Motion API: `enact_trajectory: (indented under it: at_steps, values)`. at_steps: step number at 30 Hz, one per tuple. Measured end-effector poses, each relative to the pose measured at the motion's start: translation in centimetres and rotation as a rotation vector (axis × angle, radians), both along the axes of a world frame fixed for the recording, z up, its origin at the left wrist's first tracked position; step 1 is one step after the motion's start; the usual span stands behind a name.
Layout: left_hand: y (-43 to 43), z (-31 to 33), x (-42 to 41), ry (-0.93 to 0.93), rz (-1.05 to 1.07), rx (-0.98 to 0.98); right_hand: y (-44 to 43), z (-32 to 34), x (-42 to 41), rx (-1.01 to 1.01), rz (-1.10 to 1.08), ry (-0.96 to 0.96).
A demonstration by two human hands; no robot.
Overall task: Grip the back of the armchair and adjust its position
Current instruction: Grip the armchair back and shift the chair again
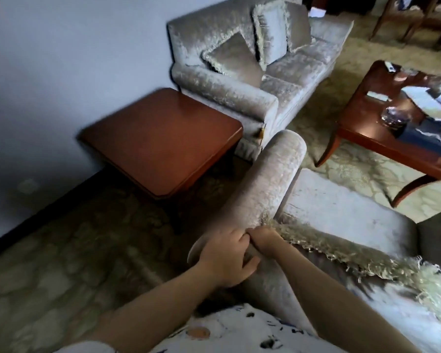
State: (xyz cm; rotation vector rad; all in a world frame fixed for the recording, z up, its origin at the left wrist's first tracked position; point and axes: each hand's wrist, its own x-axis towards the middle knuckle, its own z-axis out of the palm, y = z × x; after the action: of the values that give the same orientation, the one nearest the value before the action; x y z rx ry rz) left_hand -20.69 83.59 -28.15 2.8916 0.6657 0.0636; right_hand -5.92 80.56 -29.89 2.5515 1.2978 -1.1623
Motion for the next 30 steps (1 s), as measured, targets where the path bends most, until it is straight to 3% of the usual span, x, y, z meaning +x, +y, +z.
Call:
enact_trajectory:
  at_steps: [12,25,30]
  values:
    - [3.2,1.3,1.6,-0.017,-0.03,-0.023,3.0,-0.5,3.0,0.052,0.164,-0.068]
    - [3.2,0.7,1.5,-0.011,-0.002,-0.031,2.5,-1.6,3.2,0.102,0.093,-0.02]
    - [3.9,1.2,2.3,-0.005,0.001,-0.019,3.1,-0.3,3.5,0.102,-0.046,0.047]
